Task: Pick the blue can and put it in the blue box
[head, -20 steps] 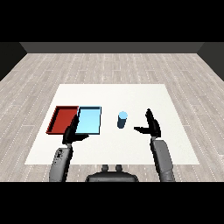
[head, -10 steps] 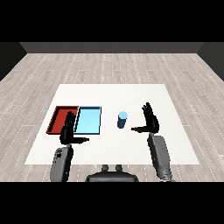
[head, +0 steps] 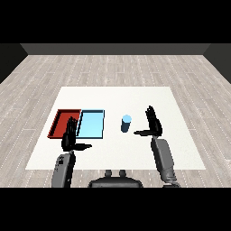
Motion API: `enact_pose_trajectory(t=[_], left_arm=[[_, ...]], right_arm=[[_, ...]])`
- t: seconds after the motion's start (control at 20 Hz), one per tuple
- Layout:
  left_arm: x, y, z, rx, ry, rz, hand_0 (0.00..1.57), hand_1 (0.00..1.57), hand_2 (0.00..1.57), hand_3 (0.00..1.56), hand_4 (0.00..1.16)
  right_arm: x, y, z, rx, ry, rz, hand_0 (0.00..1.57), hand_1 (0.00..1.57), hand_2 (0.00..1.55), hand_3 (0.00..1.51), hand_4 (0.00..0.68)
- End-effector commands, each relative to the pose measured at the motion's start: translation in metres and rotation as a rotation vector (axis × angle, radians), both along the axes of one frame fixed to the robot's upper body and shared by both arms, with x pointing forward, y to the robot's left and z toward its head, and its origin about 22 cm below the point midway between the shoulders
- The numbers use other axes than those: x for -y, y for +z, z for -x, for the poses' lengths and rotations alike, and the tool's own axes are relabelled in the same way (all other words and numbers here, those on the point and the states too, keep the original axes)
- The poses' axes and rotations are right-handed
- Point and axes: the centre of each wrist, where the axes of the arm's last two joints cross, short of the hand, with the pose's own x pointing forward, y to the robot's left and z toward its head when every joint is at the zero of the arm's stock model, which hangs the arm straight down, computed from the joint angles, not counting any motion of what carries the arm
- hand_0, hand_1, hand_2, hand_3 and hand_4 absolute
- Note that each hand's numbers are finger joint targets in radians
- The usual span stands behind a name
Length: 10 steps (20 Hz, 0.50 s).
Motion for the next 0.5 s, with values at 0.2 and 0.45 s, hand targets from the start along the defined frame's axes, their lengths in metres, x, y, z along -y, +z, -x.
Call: enact_pose_trajectory(t=[0.2, 0.45], left_arm=[[0.005, 0.003, -0.005, -0.007, -0.019, -0.008, 0.00, 0.00, 0.00, 0.00, 0.00], [0.010, 0.012, -0.017, 0.001, 0.002, 0.023, 0.00, 0.00, 0.00, 0.00, 0.00]], right_arm=[[-0.005, -0.004, -0.006, -0.057, 0.004, -0.033, 0.00, 0.00, 0.00, 0.00, 0.000], [-0.006, -0.029, -0.018, -0.118, 0.020, -0.071, 0.00, 0.00, 0.00, 0.00, 0.000]])
